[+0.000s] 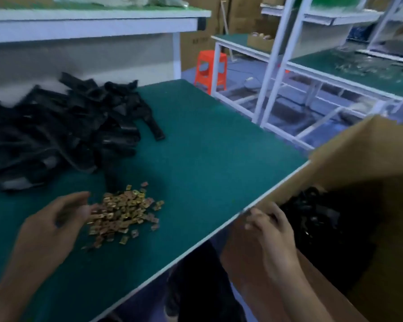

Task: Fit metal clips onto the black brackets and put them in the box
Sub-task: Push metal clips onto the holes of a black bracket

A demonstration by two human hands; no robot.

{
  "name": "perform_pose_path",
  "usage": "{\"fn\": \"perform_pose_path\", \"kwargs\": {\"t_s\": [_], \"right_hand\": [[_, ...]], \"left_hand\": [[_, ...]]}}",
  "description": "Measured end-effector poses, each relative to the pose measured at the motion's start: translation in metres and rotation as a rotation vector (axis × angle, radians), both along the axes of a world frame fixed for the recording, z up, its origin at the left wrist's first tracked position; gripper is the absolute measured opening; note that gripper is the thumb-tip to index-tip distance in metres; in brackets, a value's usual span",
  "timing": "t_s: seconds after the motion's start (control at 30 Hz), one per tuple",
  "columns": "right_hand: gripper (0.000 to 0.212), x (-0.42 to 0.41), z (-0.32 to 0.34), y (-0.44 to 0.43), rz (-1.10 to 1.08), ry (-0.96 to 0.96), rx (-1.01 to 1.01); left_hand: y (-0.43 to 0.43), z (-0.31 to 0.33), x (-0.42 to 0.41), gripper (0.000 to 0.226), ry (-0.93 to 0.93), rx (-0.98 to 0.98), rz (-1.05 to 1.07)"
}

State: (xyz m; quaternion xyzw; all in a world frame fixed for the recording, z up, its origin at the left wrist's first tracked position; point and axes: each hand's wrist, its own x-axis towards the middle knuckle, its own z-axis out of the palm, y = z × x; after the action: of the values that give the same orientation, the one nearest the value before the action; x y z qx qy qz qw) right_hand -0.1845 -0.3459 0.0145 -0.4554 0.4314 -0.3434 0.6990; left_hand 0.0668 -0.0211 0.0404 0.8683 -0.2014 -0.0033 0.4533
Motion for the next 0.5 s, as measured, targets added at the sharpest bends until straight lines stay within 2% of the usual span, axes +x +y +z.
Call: {"fn": "perform_pose_path", "kwargs": {"t_s": [0.03, 0.1, 0.23, 0.37, 0.5], "right_hand": [[0.042, 0.018, -0.004, 0.017, 0.104, 0.012, -0.1], [0.036, 0.053, -0.01, 0.055, 0.334, 0.036, -0.313], [0.024, 0.111, -0.003, 0.122, 0.697, 0.036, -0.572], [0.028, 0.129, -0.007, 0.151, 0.772, 0.063, -0.764], [0.023, 0.128, -0.013, 0.144, 0.678, 0.062, -0.702]], "left_hand": [[-0.003, 0.012, -0.005, 0.029, -0.012, 0.031, 0.049], [-0.003, 0.017, 0.002, 0.021, -0.056, 0.069, 0.175], [0.006, 0.021, 0.034, 0.036, -0.106, 0.223, 0.353], [0.008, 0.015, 0.06, 0.033, -0.116, 0.256, 0.346], [-0.029, 0.015, 0.078, 0.021, 0.003, 0.277, 0.173]]}}
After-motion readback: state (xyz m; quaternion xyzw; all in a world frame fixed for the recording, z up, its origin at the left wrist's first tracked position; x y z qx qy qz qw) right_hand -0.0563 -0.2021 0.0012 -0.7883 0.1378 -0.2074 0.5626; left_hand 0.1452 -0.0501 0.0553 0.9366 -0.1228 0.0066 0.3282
